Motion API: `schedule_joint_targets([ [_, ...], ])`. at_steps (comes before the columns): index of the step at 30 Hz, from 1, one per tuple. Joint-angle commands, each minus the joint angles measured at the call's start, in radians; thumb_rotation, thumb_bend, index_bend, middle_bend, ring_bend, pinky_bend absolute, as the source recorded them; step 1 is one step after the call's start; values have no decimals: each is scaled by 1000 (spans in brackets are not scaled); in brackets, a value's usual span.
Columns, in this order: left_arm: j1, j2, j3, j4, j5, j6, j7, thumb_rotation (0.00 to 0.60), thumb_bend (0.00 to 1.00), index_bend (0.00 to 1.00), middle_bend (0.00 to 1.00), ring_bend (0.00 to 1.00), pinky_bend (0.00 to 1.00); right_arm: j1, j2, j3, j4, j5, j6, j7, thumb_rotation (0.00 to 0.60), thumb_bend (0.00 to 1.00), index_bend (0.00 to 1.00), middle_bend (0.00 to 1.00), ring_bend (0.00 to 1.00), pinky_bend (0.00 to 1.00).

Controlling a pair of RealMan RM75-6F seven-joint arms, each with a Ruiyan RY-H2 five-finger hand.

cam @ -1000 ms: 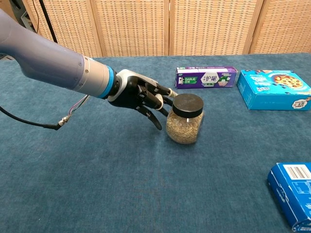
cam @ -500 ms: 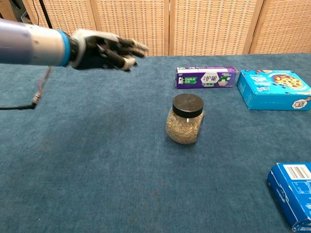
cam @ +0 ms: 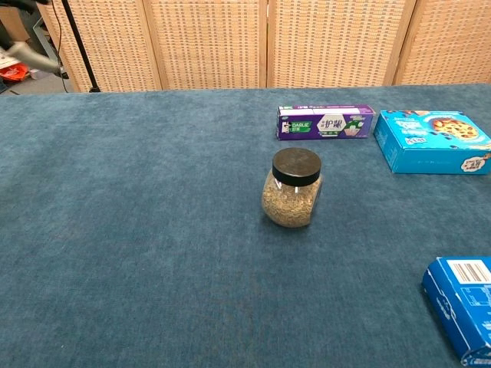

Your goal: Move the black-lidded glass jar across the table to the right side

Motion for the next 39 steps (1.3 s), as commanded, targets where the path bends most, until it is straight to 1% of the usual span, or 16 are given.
schedule_joint_targets([
  [1, 72, 55, 38, -38, 10, 63, 17, 600, 0, 0, 0, 0, 0, 43, 43, 9, -52, -23, -53, -33, 600, 28, 4, 0, 0, 0],
  [3, 121, 87, 58, -55, 31, 98, -5, 600, 0, 0, 0, 0, 0, 72, 72, 12, -92, -41, -90, -63, 600, 48, 16, 0, 0, 0],
  [4, 148, 104, 70, -59, 49, 117, -10, 600, 0, 0, 0, 0, 0, 90, 87, 16, -113, -48, -112, -86, 600, 80, 23, 0, 0, 0],
  [5, 201, 125, 101, -66, 59, 169, 3, 600, 0, 0, 0, 0, 0, 135, 101, 15, -151, -89, -169, -117, 600, 138, 29, 0, 0, 0],
  [6, 234, 133, 118, -82, 79, 208, 8, 600, 0, 0, 0, 0, 0, 163, 112, 14, -179, -96, -214, -121, 600, 191, 33, 0, 0, 0],
  [7, 259, 137, 131, -93, 89, 235, 16, 600, 0, 0, 0, 0, 0, 185, 121, 15, -201, -98, -249, -121, 600, 285, 39, 0, 0, 0],
  [9, 304, 143, 156, -116, 90, 283, 49, 600, 0, 0, 0, 0, 0, 236, 125, 18, -231, -114, -317, -128, 600, 512, 51, 0, 0, 0],
  [10, 321, 145, 164, -130, 85, 301, 67, 600, 0, 0, 0, 0, 0, 260, 124, 22, -240, -118, -347, -131, 600, 586, 53, 0, 0, 0],
  [12, 347, 152, 176, -157, 77, 328, 101, 600, 0, 0, 0, 0, 0, 310, 116, 31, -258, -117, -409, -135, 600, 783, 58, 0, 0, 0],
  [14, 370, 160, 182, -185, 75, 355, 130, 600, 0, 0, 0, 0, 0, 366, 102, 45, -272, -111, -471, -153, 600, 915, 69, 0, 0, 0],
  [16, 389, 178, 186, -216, 88, 386, 163, 600, 0, 0, 0, 0, 0, 412, 71, 59, -273, -98, -515, -198, 600, 984, 93, 0, 0, 0],
  [18, 409, 191, 187, -246, 102, 421, 184, 600, 0, 0, 0, 0, 0, 451, 31, 67, -276, -67, -558, -258, 600, 1000, 116, 0, 0, 0],
  [22, 438, 203, 188, -268, 150, 459, 167, 600, 0, 0, 0, 0, 0, 521, -52, 83, -281, 16, -633, -333, 600, 1000, 137, 0, 0, 0],
  [30, 454, 219, 177, -262, 173, 447, 115, 600, 0, 0, 0, 0, 0, 632, -197, 99, -278, 156, -707, -480, 600, 1000, 138, 0, 0, 0],
  [33, 463, 228, 174, -257, 181, 442, 84, 600, 0, 0, 0, 0, 0, 713, -312, 104, -248, 264, -743, -584, 600, 1000, 142, 0, 0, 0],
  [39, 475, 235, 170, -253, 200, 439, 62, 600, 0, 0, 0, 0, 0, 833, -462, 99, -170, 471, -725, -761, 600, 1000, 167, 28, 0, 0],
])
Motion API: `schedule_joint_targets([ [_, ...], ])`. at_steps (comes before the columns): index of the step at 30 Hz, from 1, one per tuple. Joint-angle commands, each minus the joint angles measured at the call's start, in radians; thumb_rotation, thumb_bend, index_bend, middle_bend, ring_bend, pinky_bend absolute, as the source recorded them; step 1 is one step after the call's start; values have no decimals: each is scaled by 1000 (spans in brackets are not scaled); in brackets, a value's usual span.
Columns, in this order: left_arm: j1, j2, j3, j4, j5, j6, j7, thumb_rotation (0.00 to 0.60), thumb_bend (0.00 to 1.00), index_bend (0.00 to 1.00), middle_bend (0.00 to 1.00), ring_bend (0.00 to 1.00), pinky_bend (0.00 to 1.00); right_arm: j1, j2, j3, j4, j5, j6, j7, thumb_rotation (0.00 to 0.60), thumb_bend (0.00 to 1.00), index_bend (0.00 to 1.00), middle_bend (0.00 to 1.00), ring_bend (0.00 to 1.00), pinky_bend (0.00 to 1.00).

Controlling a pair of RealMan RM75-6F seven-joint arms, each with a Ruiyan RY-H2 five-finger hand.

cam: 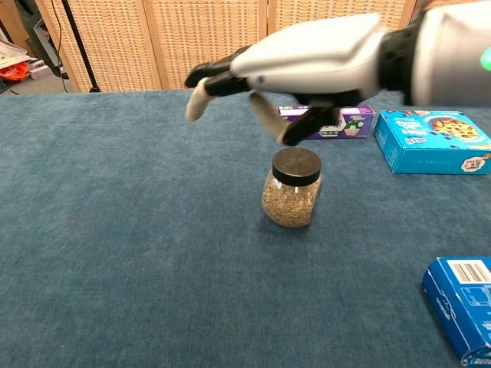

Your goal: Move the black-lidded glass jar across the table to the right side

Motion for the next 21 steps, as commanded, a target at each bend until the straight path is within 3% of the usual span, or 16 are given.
schedule_joint_targets([
  [1, 5, 2, -2, 2, 6, -3, -8, 600, 0, 0, 0, 0, 0, 141, -172, -6, 100, 212, 11, -197, 600, 1000, 170, 35, 0, 0],
  [8, 9, 6, -12, 6, 0, -24, -19, 600, 0, 0, 0, 0, 0, 273, -335, -59, 231, 428, 115, -418, 600, 1000, 172, 52, 0, 0],
  [12, 6, 8, -20, 6, -13, -42, -18, 600, 0, 0, 0, 0, 0, 341, -416, -84, 305, 491, 173, -538, 600, 1000, 172, 52, 0, 0],
  [15, 8, 11, -25, 8, -15, -47, -24, 600, 0, 0, 0, 0, 0, 381, -446, -101, 331, 569, 215, -620, 600, 1000, 178, 67, 0, 0],
  [21, 11, 15, -34, 15, -17, -60, -39, 600, 0, 0, 0, 0, 0, 422, -443, -145, 294, 693, 284, -739, 600, 1000, 268, 192, 20, 23],
])
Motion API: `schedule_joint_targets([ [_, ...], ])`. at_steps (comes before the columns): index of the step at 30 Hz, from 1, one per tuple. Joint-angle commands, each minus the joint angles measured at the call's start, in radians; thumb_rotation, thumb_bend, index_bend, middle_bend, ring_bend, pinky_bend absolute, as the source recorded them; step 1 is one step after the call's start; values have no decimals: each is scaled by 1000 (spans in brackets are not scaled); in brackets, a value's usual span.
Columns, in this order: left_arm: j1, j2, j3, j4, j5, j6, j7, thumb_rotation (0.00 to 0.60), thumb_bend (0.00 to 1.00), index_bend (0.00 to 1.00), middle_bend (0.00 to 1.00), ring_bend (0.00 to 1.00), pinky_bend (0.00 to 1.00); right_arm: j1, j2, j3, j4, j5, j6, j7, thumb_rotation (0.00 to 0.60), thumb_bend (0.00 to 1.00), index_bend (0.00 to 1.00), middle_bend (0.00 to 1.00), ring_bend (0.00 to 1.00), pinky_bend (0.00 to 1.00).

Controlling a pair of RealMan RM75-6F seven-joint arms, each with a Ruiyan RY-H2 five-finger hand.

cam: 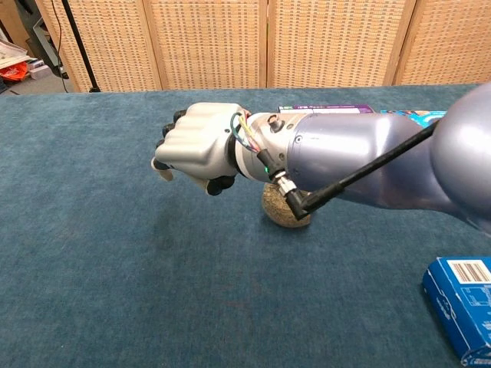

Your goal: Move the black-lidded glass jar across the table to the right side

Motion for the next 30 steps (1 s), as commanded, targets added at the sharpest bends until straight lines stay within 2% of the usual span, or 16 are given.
schedule_joint_targets([
  [1, 0, 1, -2, 2, 1, -5, -2, 600, 0, 0, 0, 0, 0, 48, -18, -41, -12, 101, 65, -94, 600, 1000, 276, 202, 29, 29],
  [7, 1, 1, -3, 1, 9, -12, 3, 600, 0, 0, 0, 0, 0, 67, -14, -52, -24, 133, 90, -116, 600, 1000, 325, 251, 101, 74],
  [11, 5, 1, -6, -1, 13, -10, 0, 600, 0, 0, 0, 0, 0, 82, 2, -66, -38, 151, 123, -149, 600, 1000, 415, 334, 173, 109],
  [13, 5, 2, -6, 0, 13, -14, -1, 600, 0, 0, 0, 0, 0, 86, 14, -76, -56, 166, 141, -171, 600, 1000, 430, 348, 188, 125],
  [19, 4, 2, -6, -2, 26, -23, 2, 600, 0, 0, 0, 0, 0, 95, 48, -123, -102, 222, 187, -235, 600, 1000, 444, 361, 195, 142],
  [30, 14, 2, -7, -4, 48, -17, -8, 600, 5, 0, 0, 0, 0, 75, 89, -189, -132, 259, 214, -238, 600, 1000, 489, 406, 217, 146],
])
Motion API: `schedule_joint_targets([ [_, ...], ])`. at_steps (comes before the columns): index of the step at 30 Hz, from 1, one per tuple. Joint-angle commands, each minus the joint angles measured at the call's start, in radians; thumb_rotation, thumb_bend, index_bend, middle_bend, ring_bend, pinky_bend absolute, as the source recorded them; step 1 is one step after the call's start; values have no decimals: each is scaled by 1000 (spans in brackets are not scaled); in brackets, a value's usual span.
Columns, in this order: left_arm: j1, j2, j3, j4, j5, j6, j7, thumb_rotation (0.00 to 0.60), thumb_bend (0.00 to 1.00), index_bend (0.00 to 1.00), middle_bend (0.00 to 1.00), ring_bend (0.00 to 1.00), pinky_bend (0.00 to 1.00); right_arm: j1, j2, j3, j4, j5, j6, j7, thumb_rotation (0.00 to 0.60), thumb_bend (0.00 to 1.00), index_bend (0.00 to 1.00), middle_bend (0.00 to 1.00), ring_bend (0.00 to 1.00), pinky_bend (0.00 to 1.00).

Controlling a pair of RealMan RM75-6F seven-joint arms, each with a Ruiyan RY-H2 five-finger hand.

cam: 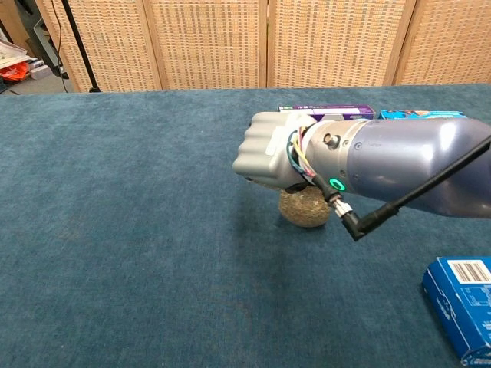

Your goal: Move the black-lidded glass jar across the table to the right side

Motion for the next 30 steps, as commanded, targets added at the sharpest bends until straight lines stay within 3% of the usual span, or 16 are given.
schedule_joint_targets([
  [1, -1, -1, 1, 0, 7, -3, 3, 600, 5, 0, 0, 0, 0, -7, 14, -18, -6, 6, 7, 1, 600, 1000, 493, 410, 220, 147],
  [19, 4, -7, 5, -2, 37, -7, 12, 600, 7, 0, 0, 0, 0, -52, 100, -125, -54, 34, 26, 15, 600, 1000, 514, 428, 236, 160],
  [30, 5, -7, 7, -2, 54, -15, 9, 600, 8, 0, 0, 0, 0, -98, 142, -188, -30, 79, 34, 29, 600, 1000, 514, 428, 246, 167],
])
